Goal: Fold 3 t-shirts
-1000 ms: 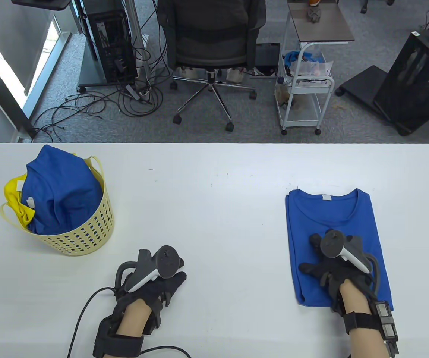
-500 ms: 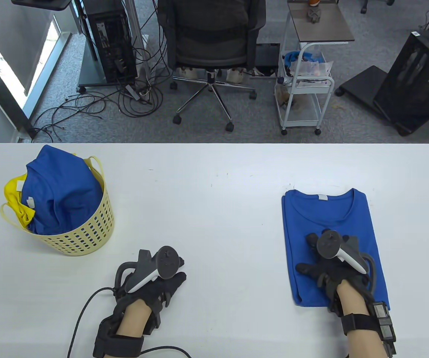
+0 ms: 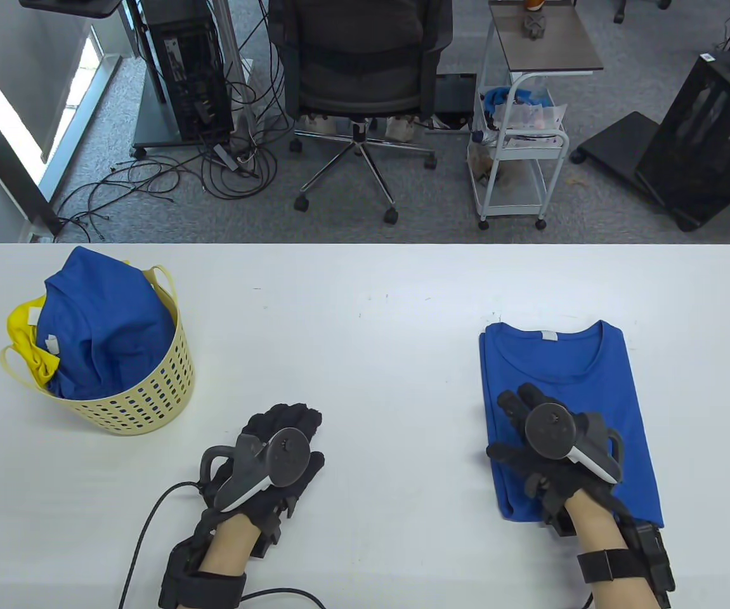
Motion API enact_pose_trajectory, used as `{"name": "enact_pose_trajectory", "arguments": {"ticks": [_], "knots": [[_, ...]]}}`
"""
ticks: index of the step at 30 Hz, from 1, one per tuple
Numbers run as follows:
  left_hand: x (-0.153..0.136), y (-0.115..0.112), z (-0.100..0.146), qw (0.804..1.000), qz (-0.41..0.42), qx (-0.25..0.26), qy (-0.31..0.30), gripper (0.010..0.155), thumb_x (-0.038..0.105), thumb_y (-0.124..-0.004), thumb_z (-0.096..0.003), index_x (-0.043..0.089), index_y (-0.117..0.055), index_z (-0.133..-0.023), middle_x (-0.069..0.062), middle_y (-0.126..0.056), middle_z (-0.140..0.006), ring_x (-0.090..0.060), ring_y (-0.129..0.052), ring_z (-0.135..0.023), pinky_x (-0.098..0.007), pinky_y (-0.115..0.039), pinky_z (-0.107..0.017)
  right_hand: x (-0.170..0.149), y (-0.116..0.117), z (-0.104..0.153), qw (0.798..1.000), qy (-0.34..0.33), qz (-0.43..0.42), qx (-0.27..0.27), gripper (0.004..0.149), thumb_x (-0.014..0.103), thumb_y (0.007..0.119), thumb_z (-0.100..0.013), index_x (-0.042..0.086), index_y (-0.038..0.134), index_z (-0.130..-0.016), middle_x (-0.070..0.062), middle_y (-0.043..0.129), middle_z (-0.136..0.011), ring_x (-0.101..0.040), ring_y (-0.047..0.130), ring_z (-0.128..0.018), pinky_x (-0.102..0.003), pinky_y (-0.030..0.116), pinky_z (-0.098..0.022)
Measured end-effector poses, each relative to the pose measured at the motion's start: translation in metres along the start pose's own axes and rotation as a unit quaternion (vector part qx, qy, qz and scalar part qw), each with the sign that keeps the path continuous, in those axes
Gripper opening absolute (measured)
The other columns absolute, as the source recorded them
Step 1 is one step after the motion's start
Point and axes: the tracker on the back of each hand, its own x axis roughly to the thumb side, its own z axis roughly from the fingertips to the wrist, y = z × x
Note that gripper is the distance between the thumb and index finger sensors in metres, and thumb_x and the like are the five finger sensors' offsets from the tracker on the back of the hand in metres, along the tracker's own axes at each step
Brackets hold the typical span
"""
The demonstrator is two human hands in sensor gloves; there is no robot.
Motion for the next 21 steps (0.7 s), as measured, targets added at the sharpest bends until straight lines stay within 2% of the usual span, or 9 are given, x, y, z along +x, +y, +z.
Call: {"name": "enact_pose_trajectory", "arguments": {"ticks": [2, 6, 12, 17, 21], "knots": [[0.003, 0.011, 0.000, 1.000, -0.009, 0.020, 0.001, 0.068, 0.058, -0.069, -0.0409, 0.037, -0.052, -0.103, 0.006, -0.059, -0.110, -0.021, -0.057, -0.105, -0.046, -0.051, -0.081, 0.003, -0.001, 0.001, 1.000, -0.010, -0.002, -0.008, 0.076, 0.061, 0.075, -0.035, 0.035, 0.044, -0.099, -0.004, 0.036, -0.112, -0.042, 0.051, -0.100, -0.070, 0.046, -0.070], [-0.006, 0.051, -0.005, 0.997, -0.020, 0.065, 0.025, 0.066, 0.057, -0.071, -0.0409, 0.037, -0.055, -0.102, 0.006, -0.062, -0.109, -0.022, -0.060, -0.103, -0.047, -0.053, -0.080, 0.008, -0.007, 0.006, 0.999, -0.032, -0.002, -0.020, 0.074, 0.060, 0.075, -0.036, 0.034, 0.047, -0.099, -0.005, 0.039, -0.111, -0.043, 0.051, -0.100, -0.071, 0.046, -0.070], [-0.063, 0.113, -0.021, 0.987, -0.058, 0.091, 0.117, 0.064, 0.056, -0.070, -0.0414, 0.038, -0.057, -0.101, 0.005, -0.064, -0.108, -0.023, -0.063, -0.102, -0.048, -0.057, -0.079, 0.010, -0.010, 0.014, 0.999, -0.043, -0.003, -0.013, 0.074, 0.060, 0.075, -0.036, 0.034, 0.046, -0.099, -0.006, 0.038, -0.112, -0.044, 0.050, -0.101, -0.071, 0.046, -0.070], [-0.120, 0.150, -0.036, 0.973, -0.078, 0.078, 0.204, 0.062, 0.056, -0.070, -0.0420, 0.037, -0.059, -0.100, 0.005, -0.066, -0.107, -0.023, -0.064, -0.101, -0.049, -0.058, -0.078, 0.008, -0.010, 0.017, 0.999, -0.042, -0.005, -0.009, 0.074, 0.059, 0.075, -0.037, 0.034, 0.046, -0.099, -0.006, 0.038, -0.112, -0.045, 0.050, -0.100, -0.071, 0.046, -0.070], [-0.155, 0.165, -0.045, 0.962, -0.090, 0.070, 0.248, 0.060, 0.051, -0.073, -0.0426, 0.037, -0.060, -0.100, 0.005, -0.067, -0.106, -0.023, -0.065, -0.100, -0.049, -0.059, -0.078, 0.002, -0.008, 0.016, 0.999, -0.030, -0.015, -0.001, 0.074, 0.059, 0.075, -0.037, 0.034, 0.046, -0.099, -0.006, 0.038, -0.112, -0.045, 0.050, -0.101, -0.071, 0.045, -0.070]]}}
